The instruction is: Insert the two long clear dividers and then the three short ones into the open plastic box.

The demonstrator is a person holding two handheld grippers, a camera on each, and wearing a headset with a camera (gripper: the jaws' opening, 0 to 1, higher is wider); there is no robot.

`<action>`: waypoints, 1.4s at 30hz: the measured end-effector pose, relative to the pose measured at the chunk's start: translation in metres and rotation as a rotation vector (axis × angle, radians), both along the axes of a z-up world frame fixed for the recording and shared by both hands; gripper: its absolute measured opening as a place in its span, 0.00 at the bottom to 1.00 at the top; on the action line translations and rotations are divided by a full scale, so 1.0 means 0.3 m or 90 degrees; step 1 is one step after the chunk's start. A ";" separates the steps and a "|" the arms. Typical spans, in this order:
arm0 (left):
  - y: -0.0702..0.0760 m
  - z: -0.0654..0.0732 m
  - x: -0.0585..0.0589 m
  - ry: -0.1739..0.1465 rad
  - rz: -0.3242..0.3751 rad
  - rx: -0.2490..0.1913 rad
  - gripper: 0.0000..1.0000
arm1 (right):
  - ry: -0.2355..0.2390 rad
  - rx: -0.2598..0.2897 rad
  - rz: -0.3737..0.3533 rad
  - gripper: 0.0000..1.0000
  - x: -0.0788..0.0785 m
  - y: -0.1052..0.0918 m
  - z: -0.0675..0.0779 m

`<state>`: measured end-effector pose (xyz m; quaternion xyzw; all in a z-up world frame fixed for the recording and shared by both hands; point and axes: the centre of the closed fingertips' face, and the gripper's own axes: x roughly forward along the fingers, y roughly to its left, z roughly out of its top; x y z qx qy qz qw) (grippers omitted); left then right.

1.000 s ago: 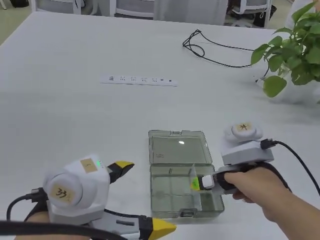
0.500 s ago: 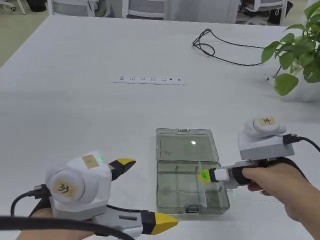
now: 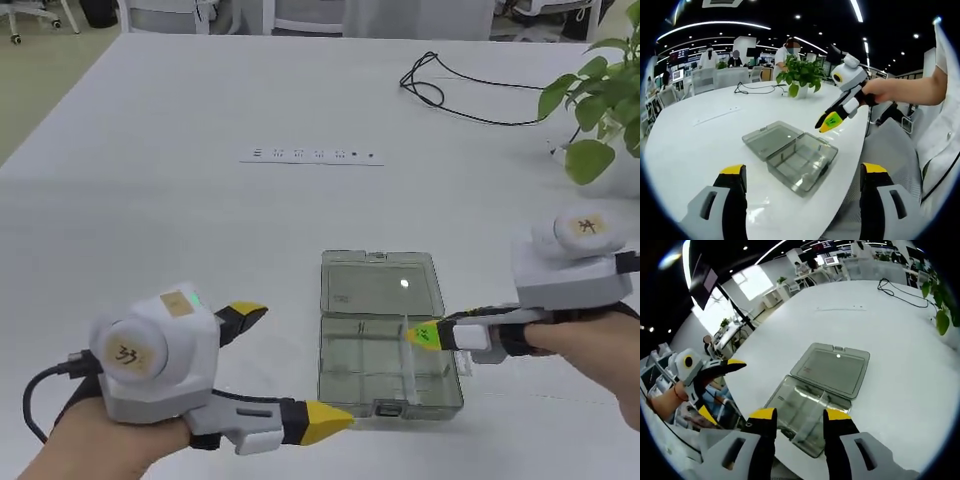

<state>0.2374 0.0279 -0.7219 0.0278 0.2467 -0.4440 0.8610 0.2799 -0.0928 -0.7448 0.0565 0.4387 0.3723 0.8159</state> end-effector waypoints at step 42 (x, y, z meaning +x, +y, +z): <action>0.168 -0.203 0.055 0.127 0.101 0.145 0.83 | -0.283 0.010 0.254 0.86 -0.129 -0.181 0.096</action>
